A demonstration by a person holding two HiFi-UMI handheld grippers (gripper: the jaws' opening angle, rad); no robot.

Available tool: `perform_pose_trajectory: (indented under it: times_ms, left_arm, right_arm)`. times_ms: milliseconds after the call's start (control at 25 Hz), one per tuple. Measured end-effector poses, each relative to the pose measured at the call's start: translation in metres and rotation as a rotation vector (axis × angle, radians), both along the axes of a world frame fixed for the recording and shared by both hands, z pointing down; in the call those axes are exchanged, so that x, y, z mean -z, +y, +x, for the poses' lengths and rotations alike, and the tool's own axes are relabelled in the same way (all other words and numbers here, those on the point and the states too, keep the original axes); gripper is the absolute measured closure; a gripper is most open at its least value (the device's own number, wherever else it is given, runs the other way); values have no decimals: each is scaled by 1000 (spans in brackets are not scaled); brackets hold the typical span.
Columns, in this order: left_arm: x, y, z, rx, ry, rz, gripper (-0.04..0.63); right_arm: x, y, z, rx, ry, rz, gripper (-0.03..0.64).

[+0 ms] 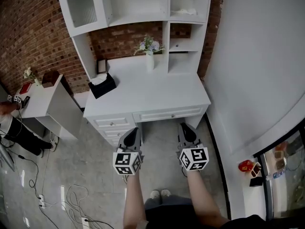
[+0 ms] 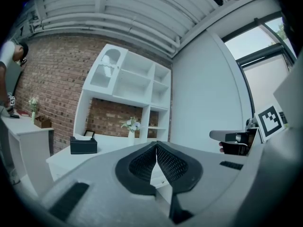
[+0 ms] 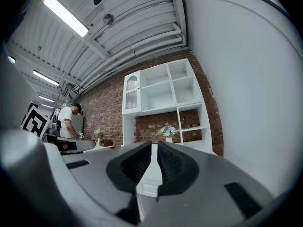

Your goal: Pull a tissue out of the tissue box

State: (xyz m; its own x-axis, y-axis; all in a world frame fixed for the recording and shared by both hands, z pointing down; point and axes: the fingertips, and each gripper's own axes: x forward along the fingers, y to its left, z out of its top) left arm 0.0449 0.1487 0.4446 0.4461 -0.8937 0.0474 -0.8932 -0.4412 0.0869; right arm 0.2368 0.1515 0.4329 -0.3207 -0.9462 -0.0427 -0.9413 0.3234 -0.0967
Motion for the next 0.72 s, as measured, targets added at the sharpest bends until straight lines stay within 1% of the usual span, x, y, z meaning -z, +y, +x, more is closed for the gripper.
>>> perform_pose_trajectory:
  times_ms: [40, 80, 120, 160, 320, 560, 720]
  left_arm:
    - [0, 0, 1, -8, 3, 1, 586]
    - [1, 0, 3, -16, 5, 2, 526]
    - [1, 1, 4, -21, 6, 4, 492]
    - [0, 1, 5, -22, 5, 7, 489]
    - [-3, 2, 4, -8, 3, 9, 399]
    - [-6, -1, -2, 40, -5, 13, 353]
    - [-6, -4, -5, 63, -8, 15, 339]
  right_arm:
    - [0, -1, 1, 0, -2, -1, 595]
    - [0, -1, 1, 1, -4, -2, 594]
    - [0, -1, 2, 2, -7, -3, 594]
    - [-1, -2, 3, 3, -9, -4, 594]
    - [-4, -3, 3, 12, -12, -10, 594]
    - [-12, -11, 4, 22, -12, -28, 594]
    - [-15, -17, 7, 22, -22, -33, 594]
